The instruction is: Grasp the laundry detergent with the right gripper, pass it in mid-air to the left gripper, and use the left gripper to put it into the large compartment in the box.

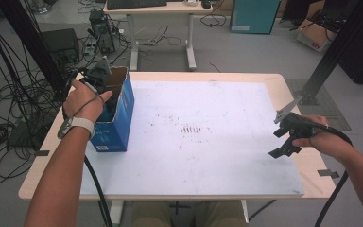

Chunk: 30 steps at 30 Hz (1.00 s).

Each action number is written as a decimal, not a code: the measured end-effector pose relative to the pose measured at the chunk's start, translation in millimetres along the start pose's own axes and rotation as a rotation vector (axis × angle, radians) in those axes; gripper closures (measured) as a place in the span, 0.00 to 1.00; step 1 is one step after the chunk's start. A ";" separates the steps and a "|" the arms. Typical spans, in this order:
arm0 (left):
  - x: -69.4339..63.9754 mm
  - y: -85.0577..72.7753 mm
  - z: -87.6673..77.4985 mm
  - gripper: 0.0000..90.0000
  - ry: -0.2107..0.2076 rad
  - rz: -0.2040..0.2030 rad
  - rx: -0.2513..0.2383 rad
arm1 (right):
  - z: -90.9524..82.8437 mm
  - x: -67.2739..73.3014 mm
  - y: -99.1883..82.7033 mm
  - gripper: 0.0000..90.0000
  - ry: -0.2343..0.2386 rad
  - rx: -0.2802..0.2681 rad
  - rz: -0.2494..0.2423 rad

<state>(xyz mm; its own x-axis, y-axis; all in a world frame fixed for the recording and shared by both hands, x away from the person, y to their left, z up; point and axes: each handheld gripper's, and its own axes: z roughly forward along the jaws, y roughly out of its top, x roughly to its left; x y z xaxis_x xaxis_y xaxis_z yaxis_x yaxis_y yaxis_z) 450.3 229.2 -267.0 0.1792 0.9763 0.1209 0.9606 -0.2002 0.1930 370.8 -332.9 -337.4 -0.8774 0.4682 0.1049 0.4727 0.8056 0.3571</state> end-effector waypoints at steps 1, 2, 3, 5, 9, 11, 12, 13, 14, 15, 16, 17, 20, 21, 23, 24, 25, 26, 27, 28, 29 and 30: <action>0.0 0.0 0.0 0.42 0.000 0.000 0.000 | -0.4 -0.3 0.0 0.09 0.001 0.006 -0.002; 0.1 0.1 0.0 0.42 -0.001 0.000 0.000 | -0.1 -0.3 -0.4 0.09 -0.001 0.000 -0.001; 0.2 0.0 0.0 0.41 -0.001 -0.001 0.000 | 0.0 -0.4 -0.4 0.09 0.000 0.000 -0.001; 0.4 0.1 0.0 0.41 -0.003 -0.002 0.001 | -1.0 -0.4 0.3 0.09 0.002 0.013 0.000; 0.4 0.1 0.2 0.41 -0.005 -0.003 -0.002 | 0.1 -0.7 0.7 0.09 0.001 0.002 -0.004; 0.6 0.2 0.1 0.41 -0.008 -0.005 -0.004 | 0.9 -0.1 0.7 0.09 0.001 -0.002 -0.002; 0.8 0.2 0.0 0.41 -0.010 -0.005 -0.004 | 1.1 -0.2 0.8 0.09 0.002 0.000 -0.003; 1.0 0.2 0.2 0.41 -0.011 -0.005 -0.004 | 1.5 -0.3 0.7 0.09 0.002 0.000 -0.002; 1.4 0.2 0.3 0.40 -0.012 -0.005 -0.003 | 1.6 -0.4 0.6 0.09 0.002 0.002 -0.002; 1.8 0.2 0.6 0.40 -0.015 -0.008 -0.002 | 1.3 -0.2 0.4 0.09 0.003 0.007 0.001; 2.3 0.4 1.1 0.38 -0.020 -0.010 -0.001 | 0.9 -0.7 0.3 0.09 0.002 0.012 -0.005; 2.5 0.5 1.9 0.35 -0.025 -0.013 -0.003 | 1.2 -0.5 0.0 0.09 0.002 0.009 -0.002; 1.2 1.5 3.8 0.28 -0.025 -0.008 0.003 | 2.1 -0.1 -0.6 0.09 0.003 0.004 0.003; 1.2 1.5 3.8 0.28 -0.025 -0.008 0.003 | 2.3 0.0 -0.8 0.09 0.005 0.008 0.007; 0.7 2.2 3.9 0.27 -0.024 -0.004 0.003 | 3.1 -0.4 -1.2 0.09 0.003 0.003 0.004; 1.0 2.3 3.6 0.27 -0.029 -0.001 0.003 | 3.2 -0.2 -1.2 0.09 0.006 0.007 0.005; 1.5 2.4 3.1 0.27 -0.036 0.002 0.004 | 3.4 0.1 -1.1 0.09 0.005 0.006 0.007; 2.0 2.4 2.5 0.27 -0.043 0.004 0.003 | 3.2 0.4 -0.7 0.09 0.006 0.011 0.007; 2.8 2.3 1.3 0.27 -0.051 0.003 0.000 | 3.4 0.2 -0.5 0.09 0.005 0.008 0.002; 3.4 2.0 0.0 0.27 -0.053 0.002 -0.006 | 3.2 0.3 -0.2 0.09 0.002 0.013 -0.002; 3.8 1.8 -1.2 0.26 -0.055 0.007 -0.007 | 3.2 0.7 0.2 0.09 0.004 0.017 0.000; 4.0 1.6 -2.0 0.26 -0.059 0.014 -0.009 | 3.8 0.7 0.5 0.09 0.003 0.013 -0.004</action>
<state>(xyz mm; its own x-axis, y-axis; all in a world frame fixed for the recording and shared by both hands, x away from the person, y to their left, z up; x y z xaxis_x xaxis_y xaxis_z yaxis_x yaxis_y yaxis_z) 452.1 232.6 -264.2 0.2048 0.9766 0.0661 0.9560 -0.2141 0.2004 370.8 -330.8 -340.7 -0.8794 0.4640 0.1063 0.4703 0.8121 0.3454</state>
